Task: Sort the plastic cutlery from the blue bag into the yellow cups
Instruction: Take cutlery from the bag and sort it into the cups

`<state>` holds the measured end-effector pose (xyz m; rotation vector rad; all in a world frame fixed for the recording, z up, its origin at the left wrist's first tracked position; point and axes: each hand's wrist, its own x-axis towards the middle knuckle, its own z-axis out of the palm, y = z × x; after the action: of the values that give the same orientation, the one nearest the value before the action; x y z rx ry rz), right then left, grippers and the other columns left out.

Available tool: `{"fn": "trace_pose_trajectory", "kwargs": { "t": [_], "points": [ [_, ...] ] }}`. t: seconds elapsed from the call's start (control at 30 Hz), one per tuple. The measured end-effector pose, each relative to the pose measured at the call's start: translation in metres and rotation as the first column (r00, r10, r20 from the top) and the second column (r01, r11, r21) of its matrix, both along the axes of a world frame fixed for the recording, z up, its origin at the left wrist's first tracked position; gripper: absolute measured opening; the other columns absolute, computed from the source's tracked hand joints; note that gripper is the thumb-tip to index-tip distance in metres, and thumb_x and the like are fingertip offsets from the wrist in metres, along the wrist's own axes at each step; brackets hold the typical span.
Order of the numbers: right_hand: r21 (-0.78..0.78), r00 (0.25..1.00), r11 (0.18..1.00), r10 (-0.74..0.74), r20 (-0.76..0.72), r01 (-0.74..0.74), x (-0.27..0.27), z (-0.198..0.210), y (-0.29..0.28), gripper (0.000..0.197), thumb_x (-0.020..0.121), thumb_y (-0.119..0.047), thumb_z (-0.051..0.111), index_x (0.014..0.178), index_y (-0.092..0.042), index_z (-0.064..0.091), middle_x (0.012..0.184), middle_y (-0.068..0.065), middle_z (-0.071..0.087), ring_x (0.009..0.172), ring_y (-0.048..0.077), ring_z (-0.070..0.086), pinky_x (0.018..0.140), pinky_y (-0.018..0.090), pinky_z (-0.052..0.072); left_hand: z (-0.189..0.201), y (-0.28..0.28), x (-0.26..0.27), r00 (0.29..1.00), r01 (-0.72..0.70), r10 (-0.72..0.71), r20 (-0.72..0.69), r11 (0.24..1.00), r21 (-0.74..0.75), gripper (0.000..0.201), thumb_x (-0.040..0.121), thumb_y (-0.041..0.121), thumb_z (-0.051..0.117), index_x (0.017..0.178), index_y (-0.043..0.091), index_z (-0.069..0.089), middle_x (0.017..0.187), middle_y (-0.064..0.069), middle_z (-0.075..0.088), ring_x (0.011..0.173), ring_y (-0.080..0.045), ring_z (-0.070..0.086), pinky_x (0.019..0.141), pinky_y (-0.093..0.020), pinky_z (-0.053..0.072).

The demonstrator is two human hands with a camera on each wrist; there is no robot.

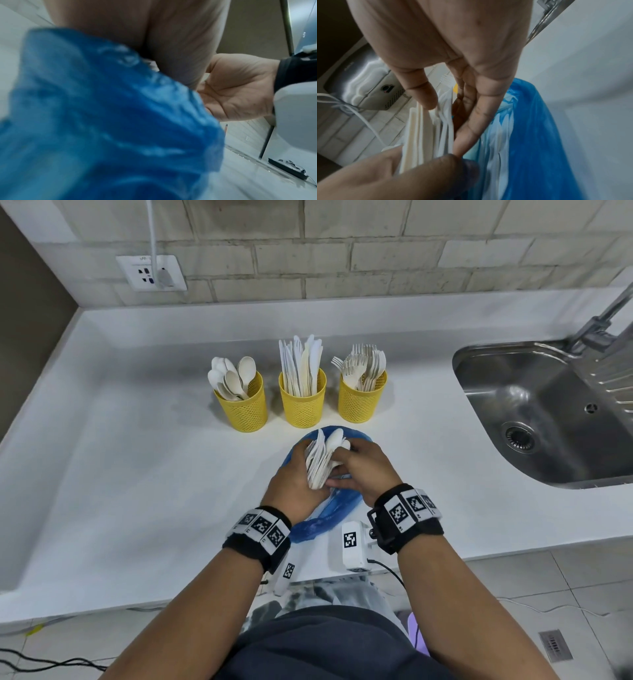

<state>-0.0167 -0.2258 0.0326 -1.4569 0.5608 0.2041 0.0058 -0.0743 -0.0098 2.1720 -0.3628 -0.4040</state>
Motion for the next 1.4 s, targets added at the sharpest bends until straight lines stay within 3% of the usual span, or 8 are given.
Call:
{"fn": "trace_pose_trajectory", "kwargs": {
  "t": [0.17, 0.3, 0.47, 0.63, 0.77, 0.97, 1.13, 1.4],
  "points": [
    [-0.008, 0.984, 0.986, -0.167, 0.064, 0.167, 0.005, 0.004, -0.006, 0.011, 0.090, -0.011, 0.053, 0.086, -0.009, 0.063, 0.077, 0.012, 0.064, 0.072, 0.026, 0.065, 0.076, 0.044, 0.057, 0.000, 0.004, 0.000, 0.999, 0.043, -0.043, 0.012, 0.999, 0.011, 0.090, 0.080, 0.019, 0.076, 0.152, 0.032, 0.024, 0.121, 0.001, 0.066, 0.101, -0.023, 0.066, 0.085, -0.033, 0.053],
    [-0.056, 0.967, 0.969, -0.234, 0.104, 0.240, 0.011, 0.007, -0.008, 0.024, 0.078, -0.033, 0.055, 0.090, -0.015, 0.064, 0.084, 0.005, 0.064, 0.082, 0.030, 0.064, 0.076, 0.046, 0.053, 0.002, 0.006, 0.001, 0.999, 0.048, -0.048, -0.003, 0.999, -0.014, 0.087, 0.081, 0.018, 0.076, 0.149, 0.032, 0.026, 0.125, 0.002, 0.065, 0.099, -0.017, 0.066, 0.083, -0.025, 0.050],
    [-0.107, 0.950, 0.947, -0.293, 0.110, 0.304, 0.015, -0.009, -0.017, 0.023, 0.074, -0.040, 0.058, 0.083, -0.022, 0.068, 0.095, 0.012, 0.070, 0.099, 0.040, 0.067, 0.096, 0.060, 0.054, 0.008, 0.009, 0.003, 0.998, 0.054, -0.055, -0.030, 0.998, -0.035, 0.085, 0.080, 0.015, 0.076, 0.146, 0.035, 0.027, 0.116, 0.010, 0.064, 0.092, -0.007, 0.066, 0.072, -0.009, 0.045],
    [-0.143, 0.962, 0.956, -0.236, 0.136, 0.255, 0.010, -0.006, -0.013, 0.043, 0.071, -0.042, 0.057, 0.087, -0.004, 0.067, 0.091, 0.022, 0.071, 0.097, 0.047, 0.066, 0.089, 0.067, 0.053, 0.009, 0.011, 0.002, 0.996, 0.077, -0.077, -0.034, 0.997, -0.013, 0.086, 0.078, 0.016, 0.076, 0.147, 0.033, 0.028, 0.117, 0.006, 0.067, 0.095, -0.012, 0.067, 0.076, -0.016, 0.047],
    [-0.195, 0.971, 0.960, -0.170, 0.171, 0.202, 0.008, -0.002, -0.007, 0.044, 0.069, -0.045, 0.054, 0.085, -0.008, 0.070, 0.087, 0.017, 0.073, 0.094, 0.043, 0.067, 0.091, 0.063, 0.053, 0.008, 0.009, 0.001, 0.997, 0.063, -0.062, -0.034, 0.998, 0.020, 0.082, 0.080, 0.016, 0.073, 0.148, 0.031, 0.031, 0.112, 0.004, 0.067, 0.095, -0.017, 0.067, 0.078, -0.024, 0.048],
    [-0.204, 0.973, 0.969, -0.093, 0.210, 0.137, 0.005, 0.000, 0.001, 0.038, 0.074, -0.041, 0.056, 0.081, -0.005, 0.066, 0.076, 0.013, 0.069, 0.079, 0.033, 0.064, 0.092, 0.064, 0.052, 0.009, 0.007, 0.003, 0.999, 0.030, -0.030, -0.011, 0.999, 0.020, 0.071, 0.080, 0.013, 0.074, 0.141, 0.023, 0.040, 0.114, 0.003, 0.065, 0.098, -0.020, 0.063, 0.081, -0.027, 0.046],
    [-0.145, 0.964, 0.975, -0.134, 0.229, 0.170, 0.003, 0.004, 0.001, 0.026, 0.077, -0.023, 0.053, 0.084, -0.020, 0.078, 0.089, 0.008, 0.077, 0.091, 0.036, 0.070, 0.090, 0.053, 0.058, 0.009, 0.006, 0.002, 1.000, -0.003, 0.003, -0.004, 1.000, 0.018, 0.065, 0.083, 0.018, 0.074, 0.139, 0.027, 0.044, 0.112, 0.003, 0.069, 0.097, -0.020, 0.066, 0.083, -0.030, 0.050],
    [0.107, 0.958, 0.971, -0.230, 0.172, 0.214, 0.000, 0.002, -0.006, 0.019, 0.088, 0.009, 0.057, 0.094, -0.007, 0.066, 0.085, 0.010, 0.073, 0.079, 0.025, 0.067, 0.078, 0.040, 0.058, 0.011, 0.003, 0.001, 1.000, -0.013, 0.013, 0.008, 1.000, 0.002, 0.067, 0.082, 0.023, 0.080, 0.139, 0.025, 0.045, 0.115, 0.005, 0.067, 0.096, -0.014, 0.062, 0.081, -0.023, 0.044]
  ]
}}
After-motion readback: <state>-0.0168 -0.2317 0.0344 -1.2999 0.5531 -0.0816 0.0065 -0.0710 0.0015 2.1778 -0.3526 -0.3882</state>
